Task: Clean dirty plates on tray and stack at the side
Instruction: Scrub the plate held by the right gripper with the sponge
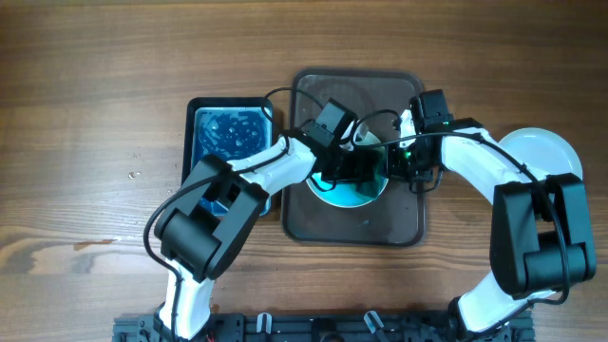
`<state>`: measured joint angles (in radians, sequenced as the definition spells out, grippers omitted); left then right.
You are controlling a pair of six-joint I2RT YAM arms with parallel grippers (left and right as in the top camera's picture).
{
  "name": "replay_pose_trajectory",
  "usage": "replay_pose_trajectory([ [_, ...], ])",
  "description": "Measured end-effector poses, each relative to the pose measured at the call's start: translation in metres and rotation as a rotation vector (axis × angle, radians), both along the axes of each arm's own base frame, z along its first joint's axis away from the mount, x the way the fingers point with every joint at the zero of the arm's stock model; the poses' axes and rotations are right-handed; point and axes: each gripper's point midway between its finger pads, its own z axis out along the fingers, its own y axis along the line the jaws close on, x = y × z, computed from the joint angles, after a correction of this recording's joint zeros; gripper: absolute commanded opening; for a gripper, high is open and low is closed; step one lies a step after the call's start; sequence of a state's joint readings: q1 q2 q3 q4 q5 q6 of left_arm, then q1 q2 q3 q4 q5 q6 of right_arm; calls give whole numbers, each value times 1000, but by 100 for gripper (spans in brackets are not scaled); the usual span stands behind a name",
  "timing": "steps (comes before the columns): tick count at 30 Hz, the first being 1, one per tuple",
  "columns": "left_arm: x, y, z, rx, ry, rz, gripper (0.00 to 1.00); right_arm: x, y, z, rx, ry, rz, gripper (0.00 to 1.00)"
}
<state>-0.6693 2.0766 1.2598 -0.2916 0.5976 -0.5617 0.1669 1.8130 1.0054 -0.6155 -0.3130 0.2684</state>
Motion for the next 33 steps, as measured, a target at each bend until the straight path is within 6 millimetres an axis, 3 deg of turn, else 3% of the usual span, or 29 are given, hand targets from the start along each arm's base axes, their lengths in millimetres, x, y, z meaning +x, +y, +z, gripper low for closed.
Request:
replay_pose_trajectory([
  [5,-5,30,-6,98,97,39,4,0,1,0,5,1,2,4],
  [9,-4,72,-8,241,136,113,4,-1,8,1,18,-2,18,4],
  [14,17,122,-4,439,36,220,4,-1,8,1,20,-4,19,4],
  [17,31,138,-2,517,-46,261,4,0,9,1,23,-8,19,4],
  [25,49,123,1,453,-136,277,4,2,8,1,21,-14,14,5],
  [29,54,88,6,295,-157,236,4,3,5,0,17,-13,0,4],
  [33,44,50,7,177,-147,167,5,3,4,0,15,-14,0,4],
])
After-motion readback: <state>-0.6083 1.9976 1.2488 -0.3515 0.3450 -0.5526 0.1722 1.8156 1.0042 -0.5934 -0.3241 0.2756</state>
